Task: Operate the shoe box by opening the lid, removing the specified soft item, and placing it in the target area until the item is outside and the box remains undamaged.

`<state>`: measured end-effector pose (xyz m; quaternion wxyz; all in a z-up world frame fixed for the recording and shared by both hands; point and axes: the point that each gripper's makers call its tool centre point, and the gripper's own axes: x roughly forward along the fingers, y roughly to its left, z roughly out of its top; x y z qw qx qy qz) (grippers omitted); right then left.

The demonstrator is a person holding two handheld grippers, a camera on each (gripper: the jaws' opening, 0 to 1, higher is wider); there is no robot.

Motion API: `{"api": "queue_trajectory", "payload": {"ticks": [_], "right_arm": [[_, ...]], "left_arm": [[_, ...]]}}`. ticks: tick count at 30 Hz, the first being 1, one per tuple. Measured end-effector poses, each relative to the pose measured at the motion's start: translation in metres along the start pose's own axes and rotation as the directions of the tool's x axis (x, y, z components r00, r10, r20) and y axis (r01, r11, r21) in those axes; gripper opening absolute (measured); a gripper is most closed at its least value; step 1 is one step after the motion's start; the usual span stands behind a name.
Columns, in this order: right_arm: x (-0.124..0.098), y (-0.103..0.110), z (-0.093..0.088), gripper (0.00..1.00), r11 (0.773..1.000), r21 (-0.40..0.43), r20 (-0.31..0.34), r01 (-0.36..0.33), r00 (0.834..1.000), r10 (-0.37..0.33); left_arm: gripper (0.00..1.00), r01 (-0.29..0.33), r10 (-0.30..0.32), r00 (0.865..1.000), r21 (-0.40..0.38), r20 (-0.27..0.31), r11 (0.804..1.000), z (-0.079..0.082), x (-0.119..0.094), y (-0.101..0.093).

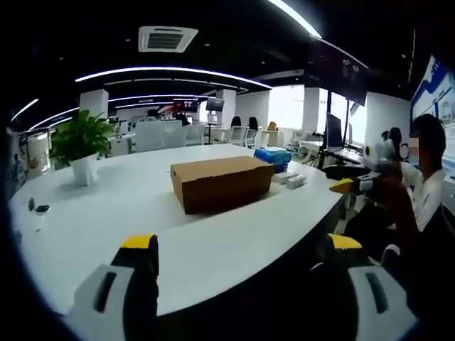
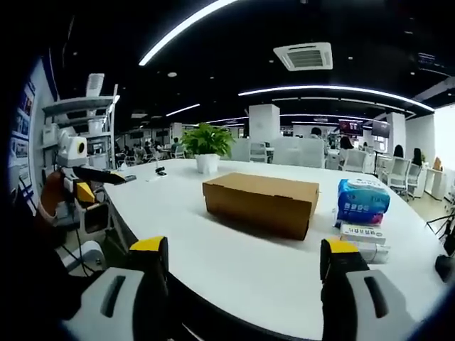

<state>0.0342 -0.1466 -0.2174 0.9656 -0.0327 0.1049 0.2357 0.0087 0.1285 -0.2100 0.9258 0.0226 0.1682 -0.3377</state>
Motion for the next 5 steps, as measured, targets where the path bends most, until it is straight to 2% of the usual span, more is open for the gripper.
{"api": "queue_trajectory", "payload": {"ticks": [5], "right_arm": [[0.0004, 0.0012, 0.0078, 0.92, 1.0, -0.021, 0.011, 0.003, 1.0, -0.003]], "left_arm": [[0.99, 0.011, -0.011, 1.0, -0.001, -0.013, 1.0, -0.0052, -0.005, -0.0053]]}}
